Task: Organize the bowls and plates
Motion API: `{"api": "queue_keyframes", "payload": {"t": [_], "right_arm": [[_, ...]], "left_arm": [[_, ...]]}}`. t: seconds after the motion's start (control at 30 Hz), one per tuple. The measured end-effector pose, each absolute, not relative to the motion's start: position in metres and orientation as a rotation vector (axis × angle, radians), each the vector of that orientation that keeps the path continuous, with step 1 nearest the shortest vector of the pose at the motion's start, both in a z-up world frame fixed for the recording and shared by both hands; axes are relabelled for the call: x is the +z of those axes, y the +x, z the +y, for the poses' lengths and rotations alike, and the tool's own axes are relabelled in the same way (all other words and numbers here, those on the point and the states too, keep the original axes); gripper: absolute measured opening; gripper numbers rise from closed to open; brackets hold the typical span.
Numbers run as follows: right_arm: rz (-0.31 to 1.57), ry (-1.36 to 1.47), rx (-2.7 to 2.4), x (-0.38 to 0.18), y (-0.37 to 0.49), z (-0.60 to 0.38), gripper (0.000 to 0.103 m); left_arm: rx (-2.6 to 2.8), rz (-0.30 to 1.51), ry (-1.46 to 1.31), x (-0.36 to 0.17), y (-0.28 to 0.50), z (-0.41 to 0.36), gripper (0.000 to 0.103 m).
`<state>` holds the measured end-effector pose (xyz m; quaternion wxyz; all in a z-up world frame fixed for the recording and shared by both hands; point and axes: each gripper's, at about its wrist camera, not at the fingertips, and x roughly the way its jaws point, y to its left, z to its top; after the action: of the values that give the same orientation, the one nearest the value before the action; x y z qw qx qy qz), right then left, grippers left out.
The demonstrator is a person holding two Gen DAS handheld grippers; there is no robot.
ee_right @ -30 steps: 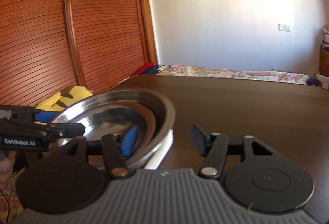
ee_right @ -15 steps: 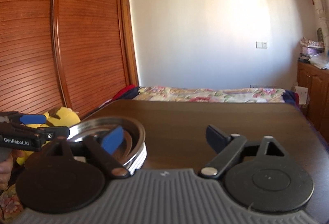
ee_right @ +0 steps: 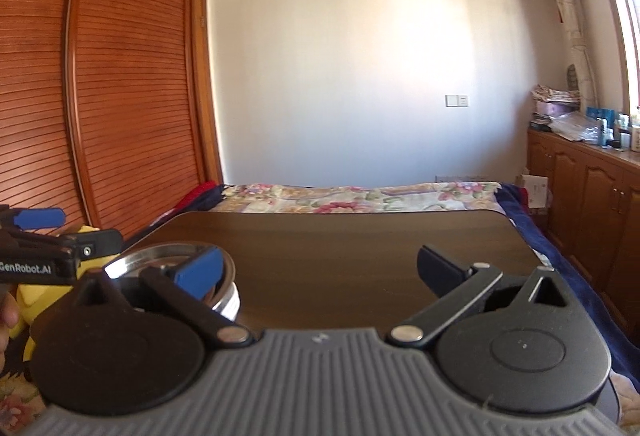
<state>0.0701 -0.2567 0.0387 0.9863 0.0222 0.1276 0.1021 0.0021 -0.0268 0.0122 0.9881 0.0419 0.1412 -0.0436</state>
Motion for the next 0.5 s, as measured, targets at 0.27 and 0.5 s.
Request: {"api": "queue_keyframes", "payload": {"t": [0.27,0.5], "right_arm": [[0.244,0.026,0.137,0.04,0.06,-0.261,0.103],[0.234,0.016,0.116,0.04,0.056,-0.26,0.103]], "left_arm": [[-0.115,0.295,0.102,0.013,-0.001,-0.037,0.103],[-0.107,0.3,0.116,0.01,-0.005,-0.037,0.103]]}}
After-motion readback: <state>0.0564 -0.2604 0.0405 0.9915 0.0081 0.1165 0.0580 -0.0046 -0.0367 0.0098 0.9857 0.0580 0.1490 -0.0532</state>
